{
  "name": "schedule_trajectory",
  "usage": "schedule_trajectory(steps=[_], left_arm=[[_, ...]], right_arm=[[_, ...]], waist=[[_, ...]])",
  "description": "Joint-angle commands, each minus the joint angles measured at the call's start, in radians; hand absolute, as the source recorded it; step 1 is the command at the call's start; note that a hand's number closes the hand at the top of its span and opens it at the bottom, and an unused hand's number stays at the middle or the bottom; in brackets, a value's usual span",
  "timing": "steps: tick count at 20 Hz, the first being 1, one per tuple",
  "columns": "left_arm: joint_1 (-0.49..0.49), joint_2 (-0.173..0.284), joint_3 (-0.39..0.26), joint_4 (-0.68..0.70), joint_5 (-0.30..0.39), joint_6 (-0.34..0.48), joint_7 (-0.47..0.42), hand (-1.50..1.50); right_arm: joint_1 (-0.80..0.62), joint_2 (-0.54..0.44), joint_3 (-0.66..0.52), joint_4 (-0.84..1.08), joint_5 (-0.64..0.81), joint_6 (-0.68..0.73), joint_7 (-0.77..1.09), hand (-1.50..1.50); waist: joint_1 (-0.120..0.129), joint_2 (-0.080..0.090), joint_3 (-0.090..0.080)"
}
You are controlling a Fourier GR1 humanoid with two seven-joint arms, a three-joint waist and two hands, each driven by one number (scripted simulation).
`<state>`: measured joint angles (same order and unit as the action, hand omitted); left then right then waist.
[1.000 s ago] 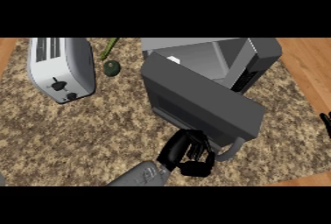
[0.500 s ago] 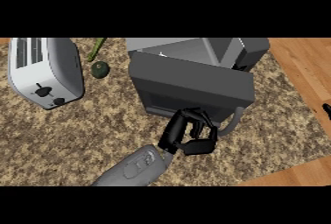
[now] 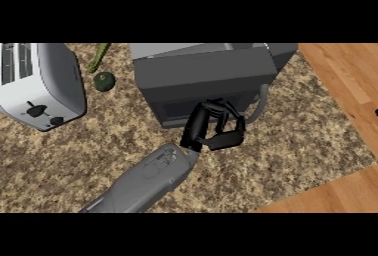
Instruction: Pick up the milk, place it into the microwave and close the microwave
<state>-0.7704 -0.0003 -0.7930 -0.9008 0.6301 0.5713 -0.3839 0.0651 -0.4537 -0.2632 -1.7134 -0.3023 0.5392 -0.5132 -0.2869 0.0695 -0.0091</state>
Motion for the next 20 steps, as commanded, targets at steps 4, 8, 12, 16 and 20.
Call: schedule_trajectory(steps=[4, 8, 12, 16, 20], left_arm=[[-0.113, 0.0, 0.076, 0.074, 0.097, -0.024, -0.045, 1.5], [-0.136, 0.0, 0.101, 0.109, 0.132, -0.029, -0.093, 1.5], [-0.146, 0.0, 0.094, 0.115, 0.167, -0.033, -0.122, 1.5], [-0.152, 0.0, 0.089, 0.131, 0.192, -0.04, -0.149, 1.5], [-0.163, 0.0, 0.088, 0.146, 0.212, -0.045, -0.173, 1.5]], right_arm=[[-0.031, -0.052, -0.022, -0.006, -0.044, 0.026, 0.044, -1.5], [-0.048, -0.052, -0.031, 0.007, -0.068, 0.021, 0.055, -1.5], [-0.067, -0.07, -0.043, 0.026, -0.096, 0.033, 0.068, -1.5], [-0.092, -0.101, -0.068, 0.029, -0.109, 0.035, 0.077, -1.5], [-0.109, -0.122, -0.078, 0.05, -0.122, 0.042, 0.091, -1.5]], waist=[[-0.025, 0.01, 0.0], [-0.03, 0.019, 0.002], [-0.032, 0.021, 0.004], [-0.036, 0.02, 0.004], [-0.032, 0.028, 0.005]])
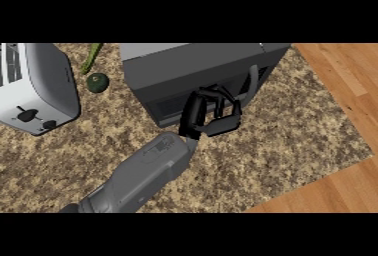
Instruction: Pick up the milk, place it into the microwave and close the microwave
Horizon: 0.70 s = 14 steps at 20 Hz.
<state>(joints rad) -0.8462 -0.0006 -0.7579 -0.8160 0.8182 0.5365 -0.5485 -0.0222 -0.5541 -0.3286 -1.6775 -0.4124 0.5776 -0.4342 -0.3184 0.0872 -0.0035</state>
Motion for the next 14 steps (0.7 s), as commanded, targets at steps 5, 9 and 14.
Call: schedule_trajectory(steps=[5, 9, 14], left_arm=[[-0.088, 0.001, 0.043, 0.081, 0.048, -0.023, -0.037, 1.5], [-0.101, 0.001, 0.033, 0.081, 0.072, -0.017, -0.046, 1.5], [-0.103, 0.001, 0.032, 0.089, 0.098, -0.021, -0.076, 1.5]], right_arm=[[-0.04, -0.05, -0.04, 0.036, -0.024, 0.004, 0.02, -1.5], [-0.066, -0.075, -0.056, 0.05, -0.032, 0.004, 0.029, -1.5], [-0.085, -0.098, -0.075, 0.077, -0.035, 0.011, 0.024, -1.5]], waist=[[-0.002, 0.012, 0.0], [-0.012, 0.015, 0.0], [-0.006, 0.018, 0.003]])
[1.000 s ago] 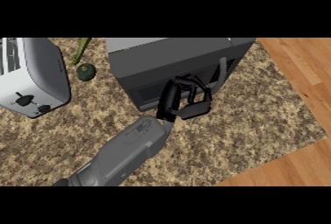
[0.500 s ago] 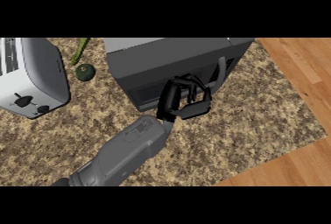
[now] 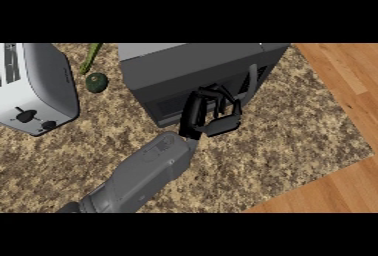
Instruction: Pick up the milk, place it into the microwave and close the microwave
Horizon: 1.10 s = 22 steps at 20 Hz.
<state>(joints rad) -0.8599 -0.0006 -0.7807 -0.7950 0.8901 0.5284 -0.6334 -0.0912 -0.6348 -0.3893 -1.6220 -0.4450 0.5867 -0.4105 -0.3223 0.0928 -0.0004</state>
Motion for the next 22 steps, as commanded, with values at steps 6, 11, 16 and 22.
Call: schedule_trajectory(steps=[6, 11, 16, 22], left_arm=[[-0.1, 0.001, 0.038, 0.081, 0.043, -0.01, -0.017, 1.5], [-0.105, 0.001, 0.036, 0.089, 0.066, -0.009, -0.032, 1.5], [-0.109, 0.001, 0.012, 0.096, 0.077, -0.01, -0.049, 1.5], [-0.124, 0.001, 0.004, 0.1, 0.102, -0.014, -0.062, 1.5]], right_arm=[[-0.037, -0.073, -0.034, 0.03, 0.021, 0.016, 0.001, -1.5], [-0.049, -0.099, -0.059, 0.065, 0.019, 0.021, -0.003, -1.5], [-0.071, -0.105, -0.053, 0.102, -0.001, 0.038, 0.003, -1.5], [-0.09, -0.102, -0.065, 0.163, -0.037, 0.061, -0.009, -1.5]], waist=[[-0.009, 0.011, -0.001], [-0.009, 0.013, 0.001], [0.0, 0.023, 0.002], [0.012, 0.021, 0.005]])
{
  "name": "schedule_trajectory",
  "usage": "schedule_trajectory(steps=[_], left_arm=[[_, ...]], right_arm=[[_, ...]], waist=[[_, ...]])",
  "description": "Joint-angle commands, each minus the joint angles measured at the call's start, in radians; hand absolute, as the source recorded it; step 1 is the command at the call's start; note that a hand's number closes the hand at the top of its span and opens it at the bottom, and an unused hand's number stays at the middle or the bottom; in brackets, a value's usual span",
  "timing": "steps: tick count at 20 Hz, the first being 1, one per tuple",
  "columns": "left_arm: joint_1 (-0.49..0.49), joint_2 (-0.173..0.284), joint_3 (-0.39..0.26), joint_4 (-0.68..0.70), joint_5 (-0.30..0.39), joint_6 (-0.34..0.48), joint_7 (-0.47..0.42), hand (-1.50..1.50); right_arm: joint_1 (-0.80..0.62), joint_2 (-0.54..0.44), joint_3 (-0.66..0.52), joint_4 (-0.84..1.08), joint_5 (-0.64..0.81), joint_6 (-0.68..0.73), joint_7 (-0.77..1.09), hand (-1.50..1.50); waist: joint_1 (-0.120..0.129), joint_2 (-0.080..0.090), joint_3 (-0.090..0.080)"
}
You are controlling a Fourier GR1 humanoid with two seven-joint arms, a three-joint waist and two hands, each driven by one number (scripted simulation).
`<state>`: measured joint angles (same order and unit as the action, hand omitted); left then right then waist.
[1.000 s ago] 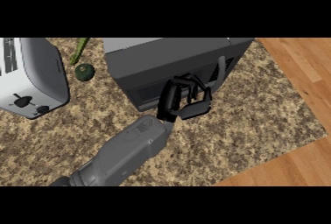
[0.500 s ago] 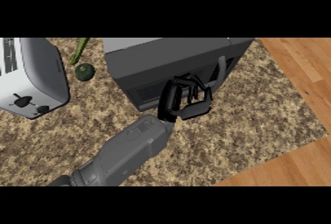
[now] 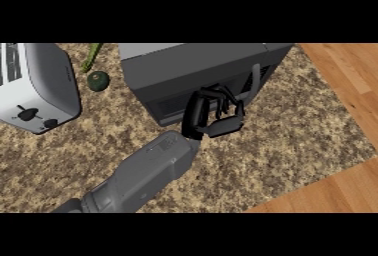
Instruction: Pick up the milk, place it into the microwave and close the microwave
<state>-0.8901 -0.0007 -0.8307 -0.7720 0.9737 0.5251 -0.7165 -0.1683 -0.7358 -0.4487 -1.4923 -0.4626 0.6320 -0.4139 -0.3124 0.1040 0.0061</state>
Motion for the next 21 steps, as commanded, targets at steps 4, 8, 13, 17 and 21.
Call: schedule_trajectory(steps=[4, 8, 13, 17, 21], left_arm=[[-0.097, 0.001, 0.037, 0.077, 0.036, -0.019, 0.017, 1.5], [-0.093, 0.001, 0.027, 0.087, 0.05, -0.017, 0.002, 1.5], [-0.102, 0.001, 0.013, 0.091, 0.065, -0.016, -0.008, 1.5], [-0.108, 0.001, 0.002, 0.09, 0.078, -0.01, -0.016, 1.5], [-0.116, 0.001, -0.008, 0.095, 0.089, -0.015, -0.021, 1.5]], right_arm=[[-0.027, -0.014, -0.009, 0.064, -0.033, 0.027, -0.002, -1.5], [-0.038, -0.023, -0.016, 0.091, -0.054, 0.038, 0.005, -1.5], [-0.066, -0.041, -0.014, 0.117, -0.069, 0.052, 0.014, -1.5], [-0.092, -0.055, -0.015, 0.14, -0.084, 0.063, 0.019, -1.5], [-0.104, -0.068, -0.013, 0.166, -0.083, 0.064, 0.032, -1.5]], waist=[[0.0, 0.012, -0.002], [-0.004, 0.011, -0.002], [0.005, 0.013, -0.002], [0.009, 0.018, -0.001], [0.013, 0.023, -0.001]])
